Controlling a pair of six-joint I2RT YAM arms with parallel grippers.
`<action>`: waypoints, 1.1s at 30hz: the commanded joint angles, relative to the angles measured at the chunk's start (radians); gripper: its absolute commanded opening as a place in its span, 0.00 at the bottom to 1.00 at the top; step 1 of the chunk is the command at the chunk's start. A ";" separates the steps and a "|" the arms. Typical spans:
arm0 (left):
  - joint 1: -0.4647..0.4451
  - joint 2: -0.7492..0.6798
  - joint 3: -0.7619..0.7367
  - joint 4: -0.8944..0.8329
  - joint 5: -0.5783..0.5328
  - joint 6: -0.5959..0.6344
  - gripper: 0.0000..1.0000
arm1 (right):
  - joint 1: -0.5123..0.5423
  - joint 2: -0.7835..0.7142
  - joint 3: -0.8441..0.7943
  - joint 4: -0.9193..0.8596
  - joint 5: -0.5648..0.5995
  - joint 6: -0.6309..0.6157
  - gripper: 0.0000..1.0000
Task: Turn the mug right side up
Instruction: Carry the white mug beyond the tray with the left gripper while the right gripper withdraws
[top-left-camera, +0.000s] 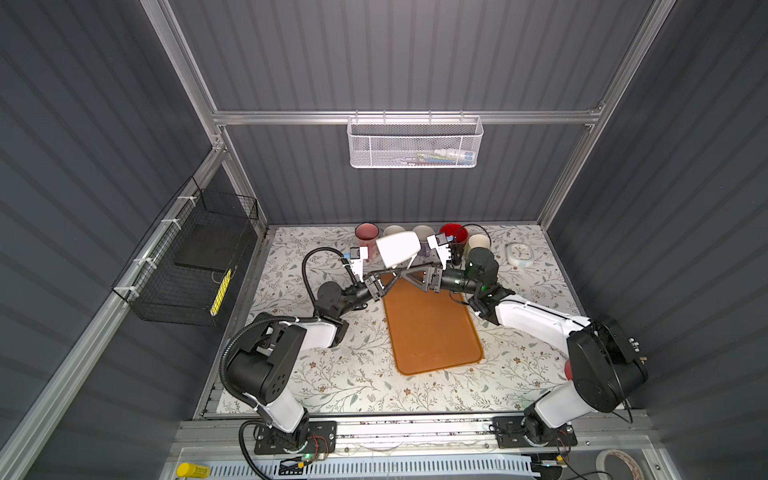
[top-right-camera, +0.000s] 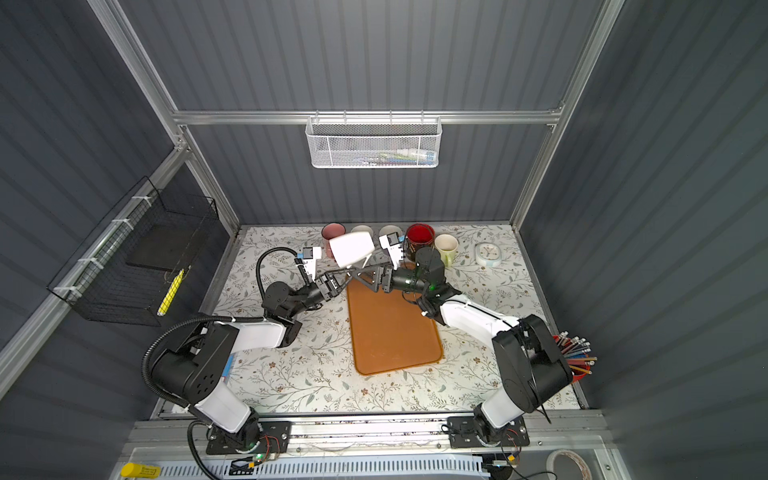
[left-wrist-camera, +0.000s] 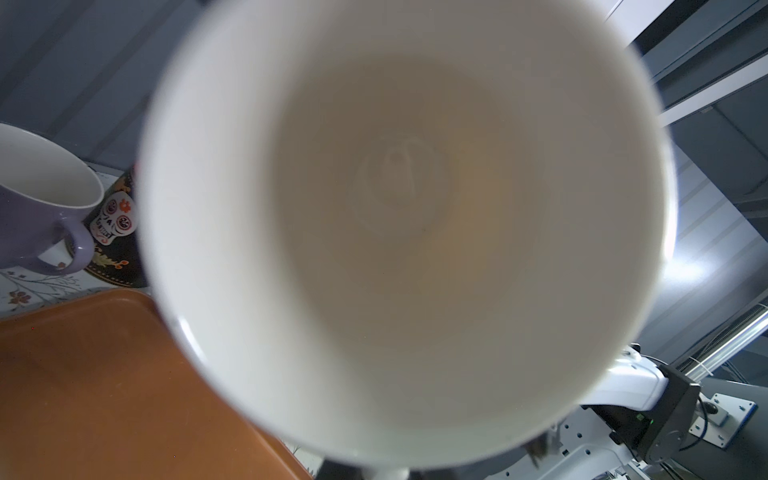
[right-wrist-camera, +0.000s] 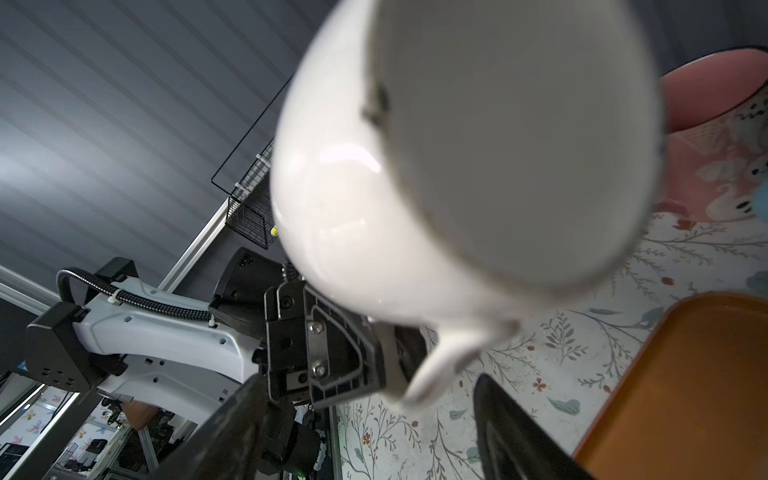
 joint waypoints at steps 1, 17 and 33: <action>0.028 -0.088 -0.005 0.029 -0.039 0.066 0.00 | -0.007 -0.036 -0.032 -0.007 0.016 -0.032 0.79; 0.040 -0.430 0.208 -1.136 -0.439 0.546 0.00 | -0.024 -0.223 -0.058 -0.401 0.288 -0.257 0.89; 0.040 -0.355 0.589 -1.893 -0.854 0.813 0.00 | -0.023 -0.275 -0.019 -0.654 0.459 -0.282 0.92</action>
